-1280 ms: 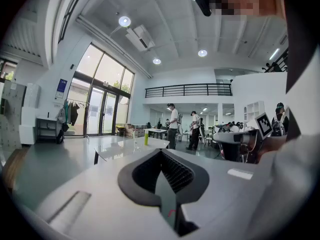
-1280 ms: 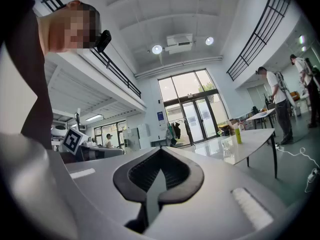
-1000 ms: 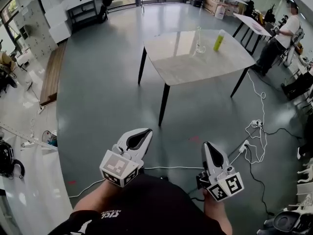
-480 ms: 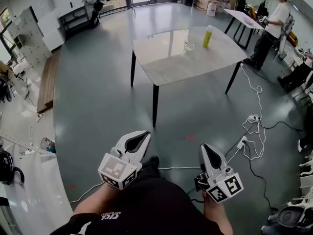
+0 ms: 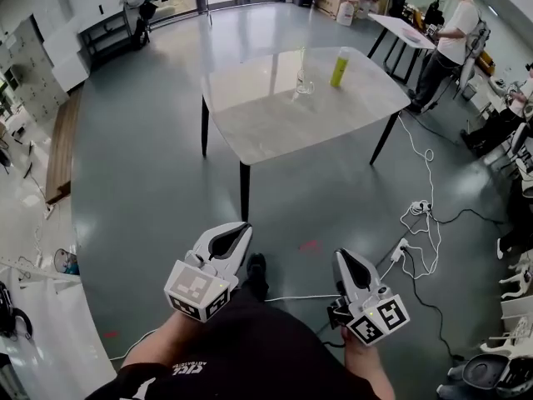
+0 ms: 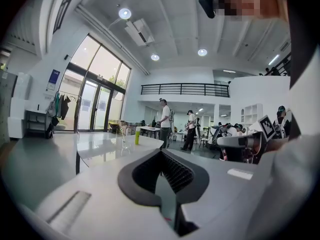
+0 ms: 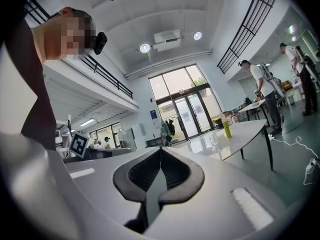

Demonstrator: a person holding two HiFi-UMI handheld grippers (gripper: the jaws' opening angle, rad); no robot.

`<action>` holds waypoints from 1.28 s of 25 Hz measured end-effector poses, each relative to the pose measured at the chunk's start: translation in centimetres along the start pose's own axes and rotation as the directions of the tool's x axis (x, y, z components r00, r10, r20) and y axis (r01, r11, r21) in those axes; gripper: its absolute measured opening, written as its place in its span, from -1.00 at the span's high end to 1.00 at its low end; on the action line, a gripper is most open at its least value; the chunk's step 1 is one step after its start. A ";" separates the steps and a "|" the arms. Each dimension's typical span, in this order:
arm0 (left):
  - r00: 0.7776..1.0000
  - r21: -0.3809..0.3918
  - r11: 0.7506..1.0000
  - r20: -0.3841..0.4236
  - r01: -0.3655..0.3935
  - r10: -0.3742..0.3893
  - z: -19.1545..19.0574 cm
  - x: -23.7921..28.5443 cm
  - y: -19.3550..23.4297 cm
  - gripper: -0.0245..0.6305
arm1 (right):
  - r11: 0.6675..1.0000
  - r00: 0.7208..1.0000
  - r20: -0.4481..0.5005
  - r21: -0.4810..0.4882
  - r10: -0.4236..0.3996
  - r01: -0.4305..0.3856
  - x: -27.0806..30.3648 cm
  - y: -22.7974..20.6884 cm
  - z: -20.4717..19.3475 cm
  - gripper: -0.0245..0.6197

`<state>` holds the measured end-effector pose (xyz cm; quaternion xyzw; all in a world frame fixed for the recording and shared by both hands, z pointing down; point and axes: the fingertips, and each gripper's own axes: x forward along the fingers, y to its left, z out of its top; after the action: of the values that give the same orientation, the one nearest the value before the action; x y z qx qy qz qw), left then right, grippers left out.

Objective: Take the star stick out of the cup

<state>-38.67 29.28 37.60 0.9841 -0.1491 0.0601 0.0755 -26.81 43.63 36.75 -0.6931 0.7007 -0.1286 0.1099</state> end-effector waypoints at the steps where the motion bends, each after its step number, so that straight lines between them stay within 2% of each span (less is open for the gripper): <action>1: 1.000 0.000 1.000 0.001 0.000 0.000 0.2 1.1 0.8 0.92 | 1.000 1.000 -0.007 -0.002 -0.006 0.006 1.0 -1.0 0.2 0.87; 9: 1.000 0.019 1.000 0.001 0.003 -0.003 3.2 9.6 8.0 0.92 | 1.000 1.000 -0.022 -0.003 0.014 -0.014 11.6 -6.8 4.2 0.87; 16: 0.999 0.050 0.999 0.037 0.004 -0.005 5.8 13.7 13.0 0.92 | 0.999 0.998 -0.039 0.004 0.047 -0.047 18.7 -8.9 5.6 0.87; 21: 1.000 0.023 1.000 0.015 -0.016 0.015 5.6 15.7 14.8 0.92 | 0.999 0.998 -0.057 0.025 0.038 -0.036 20.1 -10.7 5.4 0.87; 26: 1.000 0.008 1.000 0.004 -0.015 0.015 5.4 19.5 15.3 0.92 | 0.998 0.998 -0.061 0.058 0.033 -0.029 21.4 -14.5 5.5 0.87; 32: 1.000 0.032 0.999 -0.012 -0.025 0.026 5.6 26.0 14.9 0.92 | 0.993 0.993 -0.076 0.086 0.090 -0.084 24.4 -20.6 6.7 0.87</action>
<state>-17.99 6.85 37.73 0.9828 -0.1603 0.0693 0.0601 -5.47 18.89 37.84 -0.6511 0.7281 -0.1801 0.1162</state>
